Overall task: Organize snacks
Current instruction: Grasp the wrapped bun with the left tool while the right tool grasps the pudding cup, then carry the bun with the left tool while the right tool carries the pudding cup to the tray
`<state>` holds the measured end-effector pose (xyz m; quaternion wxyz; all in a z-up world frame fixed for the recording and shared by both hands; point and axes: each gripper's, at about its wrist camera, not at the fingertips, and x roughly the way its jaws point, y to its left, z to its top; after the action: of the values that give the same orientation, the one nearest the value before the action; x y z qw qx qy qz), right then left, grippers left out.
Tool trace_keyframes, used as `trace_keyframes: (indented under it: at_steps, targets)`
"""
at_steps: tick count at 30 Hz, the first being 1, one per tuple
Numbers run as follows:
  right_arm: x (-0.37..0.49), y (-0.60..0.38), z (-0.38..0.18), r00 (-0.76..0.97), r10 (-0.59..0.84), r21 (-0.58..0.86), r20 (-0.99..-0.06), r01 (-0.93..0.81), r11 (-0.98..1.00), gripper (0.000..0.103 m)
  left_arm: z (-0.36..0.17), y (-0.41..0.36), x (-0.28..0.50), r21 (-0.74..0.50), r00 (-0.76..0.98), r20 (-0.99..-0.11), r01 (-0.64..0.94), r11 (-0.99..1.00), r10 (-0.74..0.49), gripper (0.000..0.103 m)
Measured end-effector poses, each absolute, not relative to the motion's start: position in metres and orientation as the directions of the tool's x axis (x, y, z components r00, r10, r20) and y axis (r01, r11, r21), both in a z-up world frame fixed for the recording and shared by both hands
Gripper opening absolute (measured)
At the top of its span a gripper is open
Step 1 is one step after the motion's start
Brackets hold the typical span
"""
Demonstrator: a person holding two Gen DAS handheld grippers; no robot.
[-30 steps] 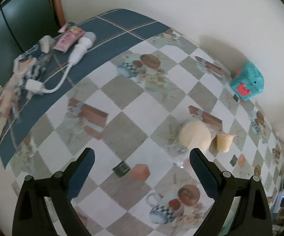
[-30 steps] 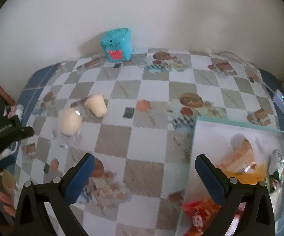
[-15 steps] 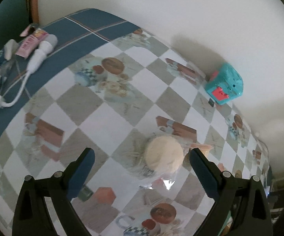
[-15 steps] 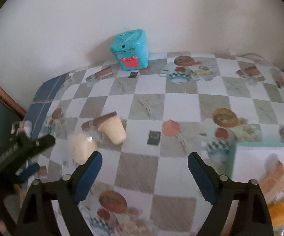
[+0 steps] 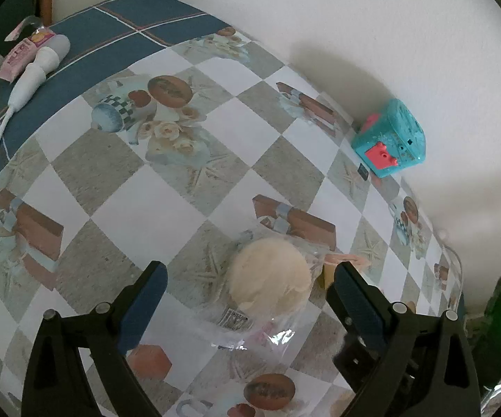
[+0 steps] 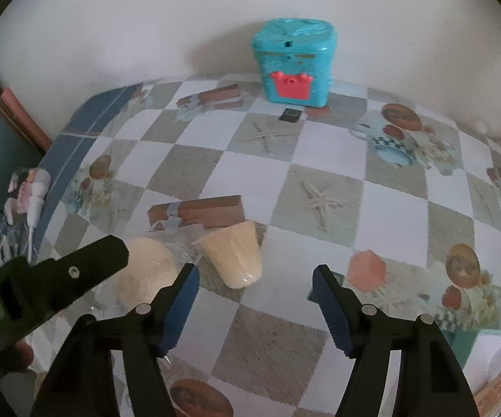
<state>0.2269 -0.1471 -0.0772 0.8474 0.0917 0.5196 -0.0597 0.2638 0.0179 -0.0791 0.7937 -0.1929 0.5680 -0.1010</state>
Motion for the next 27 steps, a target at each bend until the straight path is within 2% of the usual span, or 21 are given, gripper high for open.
trace_keyframes:
  at_steps: [2,4,8,16,19,21,23,27]
  targets:
    - [0.232,-0.143,-0.081,0.447,-0.009,0.079,-0.894,0.179,0.981,0.056,-0.08,0.017,0.264,-0.422,0.333,-0.862,-0.056,0.905,-0.382,0.097]
    - [0.235,-0.141,-0.084,0.444,-0.015,0.067,-0.896,0.167,0.984,0.053,-0.081,0.014,0.265,-0.422,0.329,-0.864,-0.054,0.905,-0.382,0.097]
    - [0.239,-0.141,-0.087,0.453,0.02,0.1,-0.891,0.152,0.983,0.036,-0.085,0.011,0.265,-0.416,0.32,-0.867,-0.045,0.908,-0.381,0.097]
    - [0.232,-0.153,-0.086,0.463,-0.026,0.075,-0.886,0.198,0.977,0.034,-0.089,0.003,0.264,-0.391,0.314,-0.876,-0.016,0.92,-0.367,0.096]
    - [0.228,-0.163,-0.085,0.457,-0.04,0.072,-0.888,0.225,0.972,0.034,-0.092,-0.005,0.264,-0.369,0.305,-0.885,0.001,0.929,-0.352,0.084]
    - [0.224,-0.168,-0.084,0.453,-0.045,0.071,-0.89,0.236,0.969,0.034,-0.094,-0.009,0.263,-0.356,0.295,-0.891,0.013,0.934,-0.344,0.069]
    - [0.221,-0.171,-0.083,0.448,-0.051,0.067,-0.892,0.245,0.967,0.034,-0.094,-0.012,0.261,-0.336,0.294,-0.898,0.026,0.941,-0.329,0.062]
    - [0.215,-0.174,-0.081,0.442,-0.054,0.067,-0.896,0.253,0.965,0.034,-0.088,-0.013,0.26,-0.319,0.302,-0.9,0.038,0.947,-0.315,0.056]
